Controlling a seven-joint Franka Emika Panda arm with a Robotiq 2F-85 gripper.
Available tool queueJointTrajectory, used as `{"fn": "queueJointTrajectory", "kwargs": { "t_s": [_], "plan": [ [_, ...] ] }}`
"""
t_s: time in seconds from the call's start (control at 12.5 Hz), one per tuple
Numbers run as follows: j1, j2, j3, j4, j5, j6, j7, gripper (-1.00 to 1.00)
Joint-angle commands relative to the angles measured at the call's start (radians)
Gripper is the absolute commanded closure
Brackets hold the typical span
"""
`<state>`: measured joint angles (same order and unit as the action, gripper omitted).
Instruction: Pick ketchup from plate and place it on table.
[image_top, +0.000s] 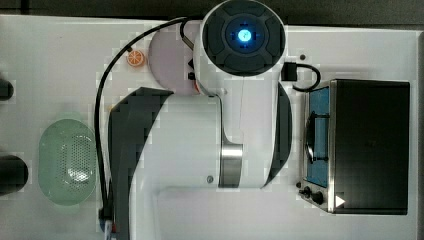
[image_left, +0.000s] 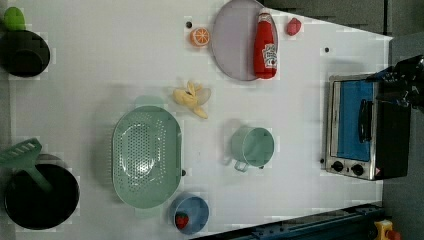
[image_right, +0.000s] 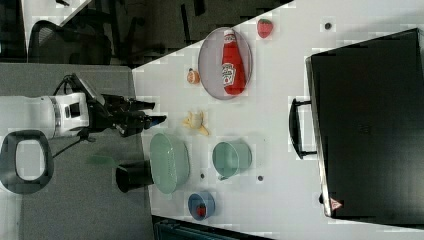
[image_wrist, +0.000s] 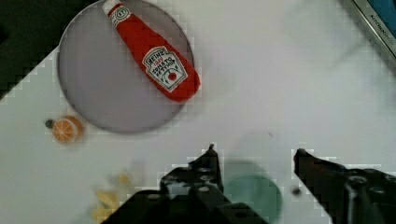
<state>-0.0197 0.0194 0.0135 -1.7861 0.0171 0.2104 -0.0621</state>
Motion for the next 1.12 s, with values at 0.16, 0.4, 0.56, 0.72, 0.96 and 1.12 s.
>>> {"fn": "queueJointTrajectory", "kwargs": {
  "t_s": [0.16,0.4,0.56,0.72,0.96,1.12],
  "plan": [
    [-0.109,-0.281,0.047,-0.107,0.014,-0.209,0.03,-0.8],
    [-0.107,-0.225,0.059,-0.107,0.014,-0.16,0.015,-1.0],
    [-0.105,-0.161,0.072,-0.107,0.014,-0.11,-0.01,-1.0],
    [-0.101,-0.083,0.088,-0.105,0.014,-0.049,-0.036,-1.0],
    [-0.092,0.038,0.11,-0.101,0.014,0.061,-0.081,-1.0],
    [-0.09,0.12,0.124,-0.09,0.014,0.138,-0.171,-1.0]
  ]
}}
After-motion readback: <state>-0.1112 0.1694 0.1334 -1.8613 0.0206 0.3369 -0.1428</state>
